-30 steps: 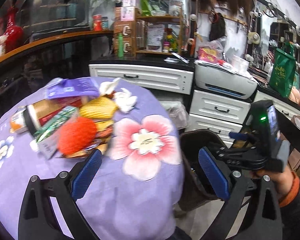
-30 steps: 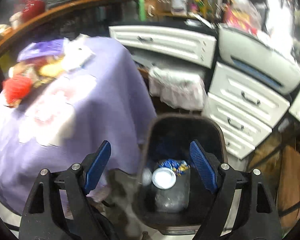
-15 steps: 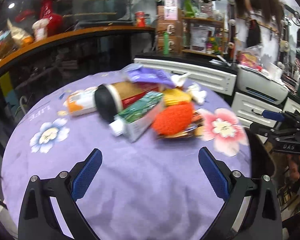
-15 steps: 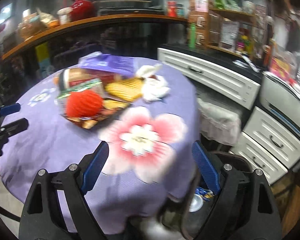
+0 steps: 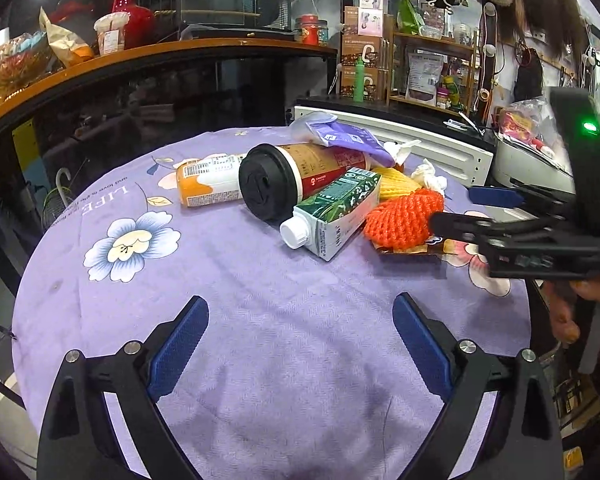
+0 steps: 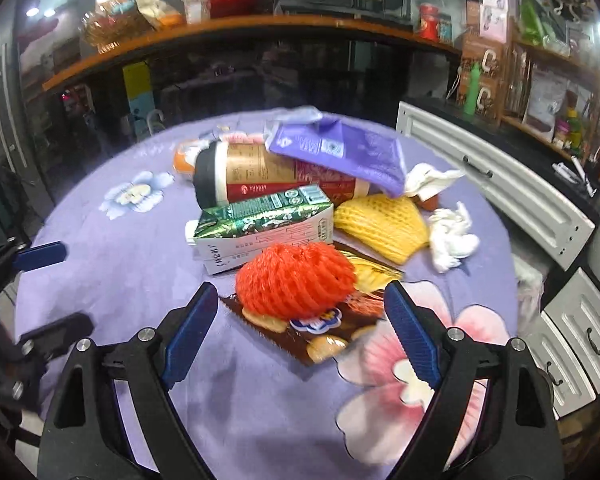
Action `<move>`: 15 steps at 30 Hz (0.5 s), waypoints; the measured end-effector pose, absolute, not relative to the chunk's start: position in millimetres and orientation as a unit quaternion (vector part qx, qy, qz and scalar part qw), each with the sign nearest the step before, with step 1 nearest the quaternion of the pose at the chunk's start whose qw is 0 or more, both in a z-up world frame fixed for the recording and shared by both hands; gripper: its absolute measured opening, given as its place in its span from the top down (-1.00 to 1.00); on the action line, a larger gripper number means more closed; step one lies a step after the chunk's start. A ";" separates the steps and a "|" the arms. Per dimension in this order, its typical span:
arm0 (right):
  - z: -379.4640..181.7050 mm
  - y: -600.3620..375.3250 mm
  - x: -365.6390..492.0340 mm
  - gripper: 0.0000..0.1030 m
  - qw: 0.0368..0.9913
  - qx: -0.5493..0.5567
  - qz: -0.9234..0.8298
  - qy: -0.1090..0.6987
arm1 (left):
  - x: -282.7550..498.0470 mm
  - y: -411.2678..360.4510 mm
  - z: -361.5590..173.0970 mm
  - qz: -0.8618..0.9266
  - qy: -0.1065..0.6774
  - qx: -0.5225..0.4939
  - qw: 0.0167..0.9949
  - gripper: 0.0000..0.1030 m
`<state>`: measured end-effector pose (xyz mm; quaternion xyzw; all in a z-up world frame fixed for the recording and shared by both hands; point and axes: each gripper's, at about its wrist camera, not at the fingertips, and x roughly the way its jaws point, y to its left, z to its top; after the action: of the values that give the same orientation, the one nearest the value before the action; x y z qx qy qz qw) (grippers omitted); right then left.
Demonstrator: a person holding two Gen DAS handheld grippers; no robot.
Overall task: Collect trash
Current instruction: 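Move both grippers back over the table toward the remaining trash, then grasp the orange foam net with the right gripper while the left grasps the green carton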
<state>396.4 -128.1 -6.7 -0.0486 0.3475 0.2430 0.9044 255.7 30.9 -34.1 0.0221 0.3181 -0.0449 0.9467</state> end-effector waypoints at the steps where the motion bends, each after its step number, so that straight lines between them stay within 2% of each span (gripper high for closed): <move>1: -10.7 -124.4 401.6 -0.63 0.903 -0.052 0.237 0.355 | 255.8 32.0 -34.8 -0.045 0.320 0.022 0.946 -0.78; 4: -18.8 -118.8 415.0 -0.49 0.902 -0.060 0.222 0.366 | 256.2 34.5 -35.9 -0.047 0.321 0.023 0.946 -0.75; 9: -29.4 -117.3 424.4 0.03 0.892 -0.049 0.226 0.388 | 256.8 37.2 -37.0 -0.050 0.323 0.016 0.945 -0.74; 10: -31.3 -117.2 424.6 0.23 0.891 -0.049 0.228 0.390 | 256.7 37.6 -37.2 -0.052 0.323 0.014 0.945 -0.74; 11: -32.4 -117.3 423.7 0.35 0.889 -0.048 0.231 0.392 | 257.0 37.7 -37.8 -0.053 0.323 0.014 0.945 -0.74; 15: -33.8 -119.7 422.2 0.58 0.889 -0.038 0.239 0.389 | 259.3 36.2 -41.2 -0.060 0.330 0.013 0.942 -0.66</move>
<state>422.2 -119.7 -33.8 -0.0383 0.3893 0.2392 0.8887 259.3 36.2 -41.2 0.0130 0.3300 -0.0599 0.9420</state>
